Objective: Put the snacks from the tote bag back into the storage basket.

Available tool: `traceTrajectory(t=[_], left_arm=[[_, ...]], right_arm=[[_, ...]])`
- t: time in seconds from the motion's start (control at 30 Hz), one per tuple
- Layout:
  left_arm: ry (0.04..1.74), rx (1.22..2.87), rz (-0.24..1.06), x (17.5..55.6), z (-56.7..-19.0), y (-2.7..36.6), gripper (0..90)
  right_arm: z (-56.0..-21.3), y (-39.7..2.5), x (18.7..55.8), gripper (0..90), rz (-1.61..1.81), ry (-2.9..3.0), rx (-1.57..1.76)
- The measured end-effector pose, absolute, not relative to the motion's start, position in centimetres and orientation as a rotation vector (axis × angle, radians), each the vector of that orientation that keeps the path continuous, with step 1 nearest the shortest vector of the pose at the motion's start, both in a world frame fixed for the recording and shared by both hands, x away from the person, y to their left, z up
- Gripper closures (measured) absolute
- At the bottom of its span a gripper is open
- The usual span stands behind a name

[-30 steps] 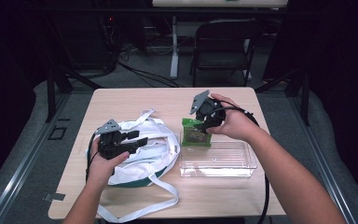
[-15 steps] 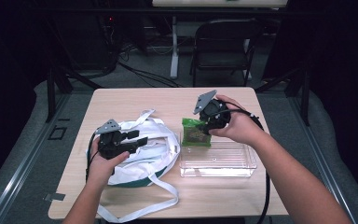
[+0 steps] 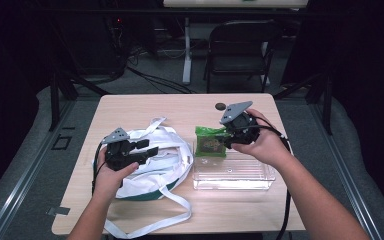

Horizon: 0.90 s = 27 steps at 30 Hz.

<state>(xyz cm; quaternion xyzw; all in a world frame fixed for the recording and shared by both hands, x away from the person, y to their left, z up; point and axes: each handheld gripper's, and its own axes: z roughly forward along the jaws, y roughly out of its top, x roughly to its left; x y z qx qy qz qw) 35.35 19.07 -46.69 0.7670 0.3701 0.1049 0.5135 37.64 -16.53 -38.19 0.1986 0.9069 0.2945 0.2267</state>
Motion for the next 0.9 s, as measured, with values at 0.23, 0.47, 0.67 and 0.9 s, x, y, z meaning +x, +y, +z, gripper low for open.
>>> traceTrajectory(t=[0.23,0.47,0.67,0.9], left_arm=[[0.894,1.843,0.25,35.3,-46.6,19.2,47.4],[0.892,1.845,0.255,35.3,-46.6,19.2,47.4],[0.892,1.844,0.253,35.3,-46.7,19.1,47.4],[0.892,1.846,0.253,35.3,-46.7,19.1,47.4]], right_arm=[[-39.1,-17.6,35.8,54.4,0.894,2.454,0.607],[-40.3,-19.1,34.1,61.4,0.971,2.425,0.678],[-41.8,-20.1,33.2,63.4,1.007,2.399,0.744],[-43.6,-20.7,32.3,64.1,1.049,2.382,0.801]])
